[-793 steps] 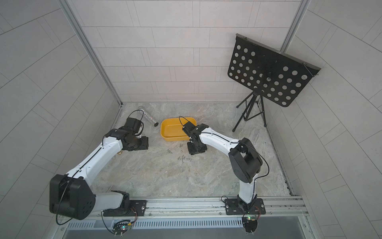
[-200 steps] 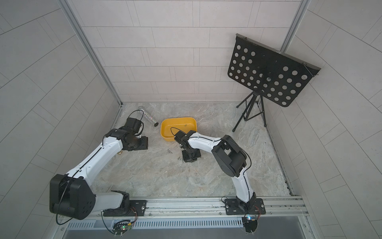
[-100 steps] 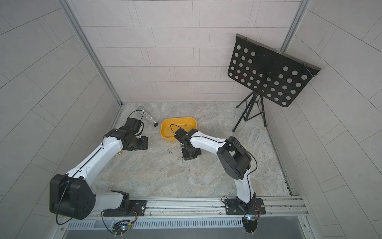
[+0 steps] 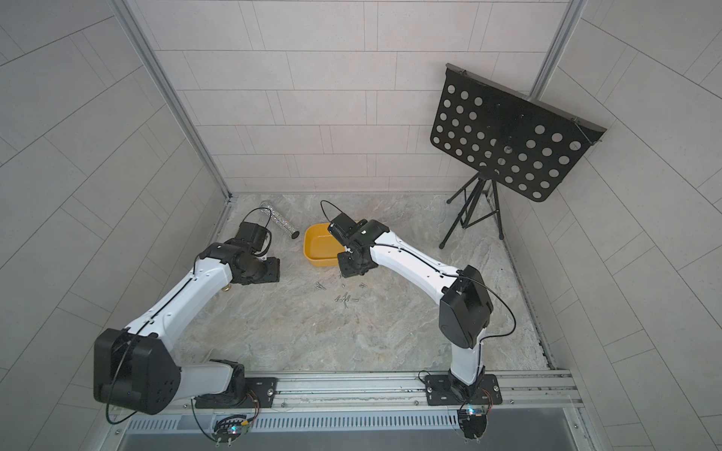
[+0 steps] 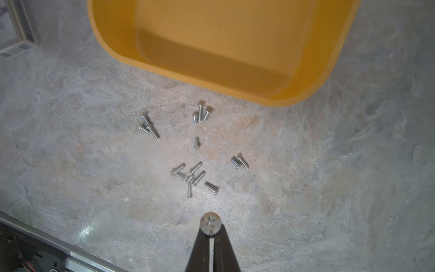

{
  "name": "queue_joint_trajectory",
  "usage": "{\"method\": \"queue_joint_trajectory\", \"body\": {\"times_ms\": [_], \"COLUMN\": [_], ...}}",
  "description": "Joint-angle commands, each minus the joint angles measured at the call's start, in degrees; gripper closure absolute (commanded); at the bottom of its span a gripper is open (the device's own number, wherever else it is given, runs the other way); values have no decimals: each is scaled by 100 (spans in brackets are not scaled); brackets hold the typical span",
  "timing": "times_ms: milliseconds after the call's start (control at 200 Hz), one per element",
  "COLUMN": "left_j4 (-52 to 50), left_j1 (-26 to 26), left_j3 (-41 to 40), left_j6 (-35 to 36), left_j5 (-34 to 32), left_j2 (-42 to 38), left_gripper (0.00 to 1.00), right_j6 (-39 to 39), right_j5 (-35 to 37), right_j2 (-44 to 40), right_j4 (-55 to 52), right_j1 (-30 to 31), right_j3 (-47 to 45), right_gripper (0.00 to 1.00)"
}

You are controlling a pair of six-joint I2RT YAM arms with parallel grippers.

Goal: Put the screws on the desktop into the storage box
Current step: Place the screw in the storage box.

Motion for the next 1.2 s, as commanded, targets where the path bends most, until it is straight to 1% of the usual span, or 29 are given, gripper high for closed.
{"method": "queue_joint_trajectory", "body": {"times_ms": [0,290,445,595,805,981,1196], "left_j4": [-70,-54,-52,-42,-46,-34,-28], "left_j1": [13,12,12,11,13,13,12], "left_j3": [-39,-36,-49,-41,-47,-36,-48], "left_j6": [-7,-7,-8,-7,-7,-12,-12], "left_j5": [-99,-33,-10,22,28,54,79], "left_j2": [-88,-84,-119,-113,-149,-137,-151], "left_gripper": [37,37,37,37,37,37,37], "right_j6": [-199,-149,-121,-33,224,463,507], "right_j5": [84,-16,-123,-177,-330,-434,-392], "right_j2": [445,1649,2419,3179,3932,4240,4619], "right_j4": [-344,-381,-443,-693,-755,-514,-580], "right_j1": [-127,-451,-589,-657,-718,-745,-746], "right_j3": [594,2029,2957,4042,5019,5144,5317], "right_gripper": [100,100,100,100,100,100,100]}}
